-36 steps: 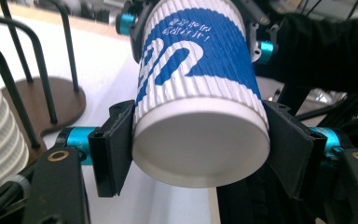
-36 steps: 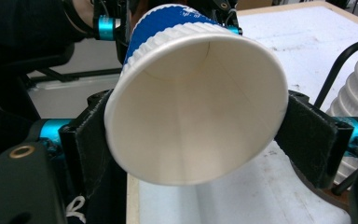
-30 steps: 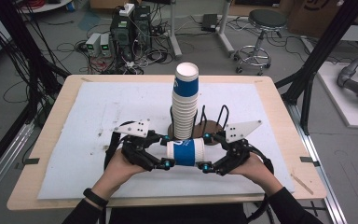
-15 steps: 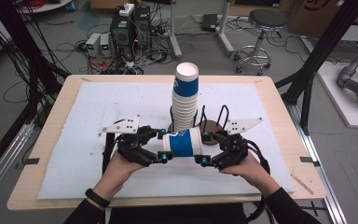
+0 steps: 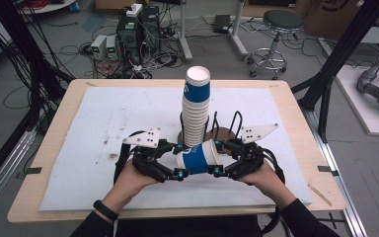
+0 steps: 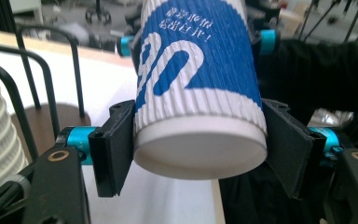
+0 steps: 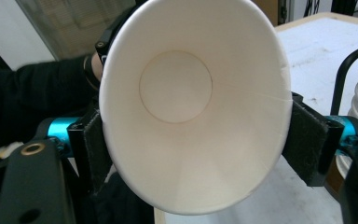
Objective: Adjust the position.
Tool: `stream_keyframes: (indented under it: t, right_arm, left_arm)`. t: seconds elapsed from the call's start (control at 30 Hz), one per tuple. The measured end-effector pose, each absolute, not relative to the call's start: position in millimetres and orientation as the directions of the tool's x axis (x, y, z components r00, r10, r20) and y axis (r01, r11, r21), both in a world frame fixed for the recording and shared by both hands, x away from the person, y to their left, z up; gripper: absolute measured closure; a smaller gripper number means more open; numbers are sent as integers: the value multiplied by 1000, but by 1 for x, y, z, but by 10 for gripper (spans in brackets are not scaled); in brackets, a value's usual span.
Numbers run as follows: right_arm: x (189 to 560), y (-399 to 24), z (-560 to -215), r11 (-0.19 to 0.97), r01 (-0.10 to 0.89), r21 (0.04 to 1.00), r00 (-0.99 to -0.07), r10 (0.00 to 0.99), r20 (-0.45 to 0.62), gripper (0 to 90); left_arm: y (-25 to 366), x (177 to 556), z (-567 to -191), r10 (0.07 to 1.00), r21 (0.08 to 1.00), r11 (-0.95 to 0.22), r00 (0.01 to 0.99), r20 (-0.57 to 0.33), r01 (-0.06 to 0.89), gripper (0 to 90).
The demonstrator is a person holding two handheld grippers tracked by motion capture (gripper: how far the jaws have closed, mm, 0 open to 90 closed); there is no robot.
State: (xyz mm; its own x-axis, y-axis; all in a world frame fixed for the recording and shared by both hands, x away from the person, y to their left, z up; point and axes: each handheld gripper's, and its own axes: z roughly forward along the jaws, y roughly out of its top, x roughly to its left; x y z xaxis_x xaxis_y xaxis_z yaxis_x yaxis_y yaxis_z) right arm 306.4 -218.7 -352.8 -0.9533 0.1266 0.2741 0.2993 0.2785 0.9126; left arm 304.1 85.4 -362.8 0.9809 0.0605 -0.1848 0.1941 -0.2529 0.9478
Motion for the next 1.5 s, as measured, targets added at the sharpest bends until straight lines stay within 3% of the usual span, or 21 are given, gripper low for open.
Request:
stream_keyframes:
  t: [0.3,0.37,0.43,0.93,1.07,1.33,1.5]
  right_arm:
    - [300,-212,-348,438,213,873,-976,134,171,230]
    - [299,-210,-347,465,198,863,-979,128,155,229]
    - [296,-207,-347,481,174,860,-984,119,132,205]
    - [303,-223,-346,310,264,913,-960,174,218,179]
    - [304,-217,-352,235,329,915,-941,167,296,179]
    - [303,-210,-355,141,367,919,-929,113,354,221]
    - [304,-212,-355,173,353,920,-935,116,337,252]
  left_arm:
    - [72,299,-361,74,870,-467,988,-137,156,241]
    - [67,298,-363,69,851,-505,989,-128,145,243]
    - [63,297,-366,49,843,-524,993,-112,121,302]
    - [89,305,-361,89,948,-270,985,-149,168,306]
    - [88,305,-363,74,958,-219,982,-172,184,305]
    - [79,303,-369,68,949,-263,985,-160,173,303]
    - [76,303,-370,75,941,-287,984,-164,179,300]
